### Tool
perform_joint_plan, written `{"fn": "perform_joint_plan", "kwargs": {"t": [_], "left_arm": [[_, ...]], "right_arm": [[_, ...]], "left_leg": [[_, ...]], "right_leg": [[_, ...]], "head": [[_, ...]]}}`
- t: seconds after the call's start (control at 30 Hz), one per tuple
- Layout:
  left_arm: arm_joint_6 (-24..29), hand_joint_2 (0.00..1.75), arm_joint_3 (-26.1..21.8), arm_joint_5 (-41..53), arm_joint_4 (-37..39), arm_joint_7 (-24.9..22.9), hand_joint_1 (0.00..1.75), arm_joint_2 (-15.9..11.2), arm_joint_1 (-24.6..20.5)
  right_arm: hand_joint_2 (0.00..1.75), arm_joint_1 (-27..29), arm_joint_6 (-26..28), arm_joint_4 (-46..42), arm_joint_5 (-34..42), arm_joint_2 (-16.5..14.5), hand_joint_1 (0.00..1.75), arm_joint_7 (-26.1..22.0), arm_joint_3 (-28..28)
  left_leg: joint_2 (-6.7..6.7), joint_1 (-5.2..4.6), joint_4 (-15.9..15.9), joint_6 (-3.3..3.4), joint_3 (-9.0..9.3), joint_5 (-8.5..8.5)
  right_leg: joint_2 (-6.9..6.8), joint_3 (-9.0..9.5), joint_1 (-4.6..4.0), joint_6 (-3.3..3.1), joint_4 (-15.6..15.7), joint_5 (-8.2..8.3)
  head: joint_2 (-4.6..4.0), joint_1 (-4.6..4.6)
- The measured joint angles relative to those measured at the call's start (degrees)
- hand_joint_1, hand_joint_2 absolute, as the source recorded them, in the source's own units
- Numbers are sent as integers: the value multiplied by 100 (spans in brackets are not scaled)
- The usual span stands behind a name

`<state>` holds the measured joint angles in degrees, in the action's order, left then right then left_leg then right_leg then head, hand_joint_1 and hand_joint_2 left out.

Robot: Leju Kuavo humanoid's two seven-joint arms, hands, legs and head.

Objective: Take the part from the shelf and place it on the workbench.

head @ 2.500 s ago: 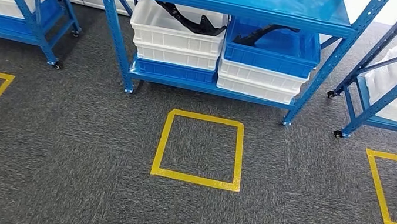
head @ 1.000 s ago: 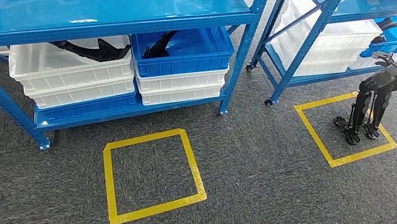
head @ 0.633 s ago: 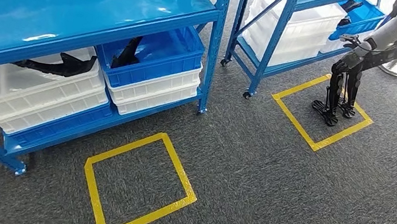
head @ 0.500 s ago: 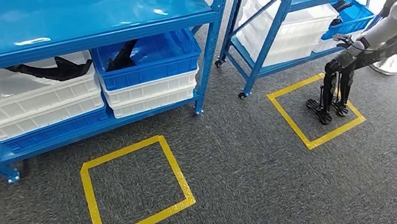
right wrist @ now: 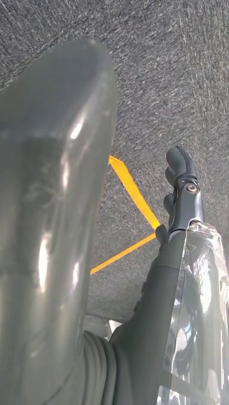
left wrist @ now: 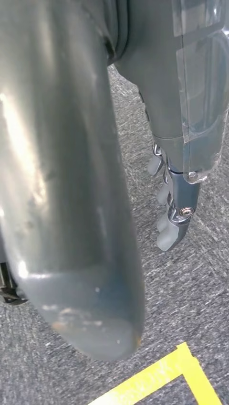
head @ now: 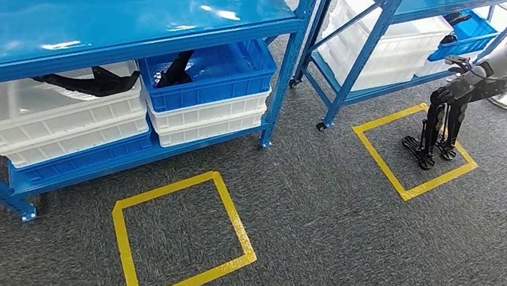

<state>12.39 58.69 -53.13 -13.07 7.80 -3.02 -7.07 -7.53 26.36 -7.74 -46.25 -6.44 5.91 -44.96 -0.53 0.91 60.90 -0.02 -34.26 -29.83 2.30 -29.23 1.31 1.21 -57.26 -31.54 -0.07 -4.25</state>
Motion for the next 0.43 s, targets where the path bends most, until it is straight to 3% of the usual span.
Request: {"fn": "perform_joint_plan", "kwargs": {"t": [0.07,0.1,0.43], "left_arm": [[0,0,0,0,0,0,0,0,0],[0,0,0,0,0,0,0,0,0],[-2,0,0,-10,0,2,0,-2,-1]], "right_arm": [[0,1,-2,0,0,0,0,-1,0],[0,1,-3,0,0,1,0,-1,0],[0,8,24,0,-216,-3,0,1,2]], "left_leg": [[0,-3,1,3,3,2],[0,-3,-1,5,7,3],[-19,-32,-19,18,46,15]], "right_leg": [[-2,5,14,142,15,2],[-2,7,17,172,17,2],[-4,24,30,191,23,15]], "head": [[1,8],[1,13],[0,52]]}}
